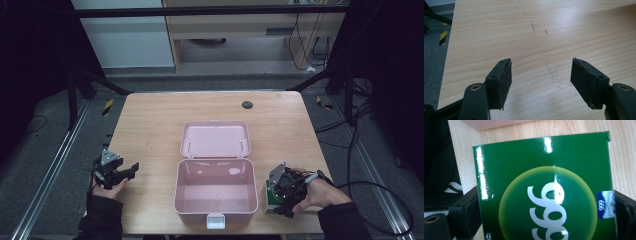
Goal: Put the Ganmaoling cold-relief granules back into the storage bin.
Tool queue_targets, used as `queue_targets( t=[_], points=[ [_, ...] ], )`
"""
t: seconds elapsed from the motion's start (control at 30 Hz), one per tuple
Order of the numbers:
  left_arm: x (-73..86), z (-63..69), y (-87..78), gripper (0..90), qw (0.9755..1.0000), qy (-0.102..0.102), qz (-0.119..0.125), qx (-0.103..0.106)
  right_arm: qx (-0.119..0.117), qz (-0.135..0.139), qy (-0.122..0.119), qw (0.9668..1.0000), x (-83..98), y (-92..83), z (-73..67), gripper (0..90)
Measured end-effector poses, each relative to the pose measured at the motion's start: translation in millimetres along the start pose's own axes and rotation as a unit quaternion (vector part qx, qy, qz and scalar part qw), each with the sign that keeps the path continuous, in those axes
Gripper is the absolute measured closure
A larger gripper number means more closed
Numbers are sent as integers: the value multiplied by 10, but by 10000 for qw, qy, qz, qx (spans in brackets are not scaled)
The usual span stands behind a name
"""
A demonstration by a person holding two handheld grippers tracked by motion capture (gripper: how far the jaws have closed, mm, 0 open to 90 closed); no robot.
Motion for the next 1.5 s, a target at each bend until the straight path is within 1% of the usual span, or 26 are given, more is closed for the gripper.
queue_targets(
  t=[0.03,0.23,0.3,0.4,0.47,0.5,0.67,0.73,0.9,1.03,1.07,1.17,1.2,1.23,1.33,1.43,1.47,1.5],
  points=[
    [0,-1,0,325,10000,4,-2,-2,-22,-33,30,10000,4,3,-2,72],
    [0,-2,-1,326,10000,3,-6,-5,-29,-9,25,10000,15,25,12,97],
    [1,-2,0,326,10000,14,-12,-10,-41,8,-5,10000,16,18,16,112],
    [1,-2,0,326,10000,11,-12,-7,-55,-17,63,10000,21,7,13,124],
    [1,-3,0,326,10000,5,-14,-8,-61,-27,41,10000,23,-2,20,136],
    [1,-3,0,327,10000,9,-14,-12,-54,-27,60,10000,23,-7,19,141],
    [-2,-3,-2,327,10000,5,-4,-12,-16,-80,-11,10000,16,-29,20,151],
    [-1,-6,-2,327,10000,3,-7,-14,11,-101,13,9999,12,-48,15,151],
    [-1,-3,-2,327,10000,5,-10,-8,58,8,-33,10000,-13,-155,13,153],
    [-1,-2,-1,328,10000,2,-12,-8,112,82,-69,9999,-59,-297,0,153],
    [-1,-2,-1,327,10000,2,-12,-8,112,82,-69,9999,-59,-297,0,153],
    [-1,-2,-3,328,10000,5,-13,-6,145,113,-63,9998,-90,-385,-7,153],
    [-1,-2,-2,328,10000,4,-14,-5,174,125,-64,9997,-111,-442,-12,153],
    [0,-2,-1,328,10000,7,-20,-3,174,125,-64,9997,-111,-442,-12,153],
    [1,0,1,328,10000,1,-23,2,193,159,-96,9996,-152,-544,-24,153],
    [2,0,-1,328,10000,7,-27,3,187,179,-68,9996,-173,-590,-36,153],
    [2,1,0,328,10000,7,-32,6,204,189,-116,9995,-194,-630,-36,153],
    [3,2,1,328,10000,3,-32,4,213,195,-114,9995,-204,-652,-39,154]
  ],
)
Point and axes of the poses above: each handheld gripper's, and its own axes: y roughly forward along the jaws, x roughly out of its underside, z roughly to its right, the point moved 4 cm from there along y, roughly forward along the jaws, and after that the axes turned 9 degrees about y, right-handed, at the moved point
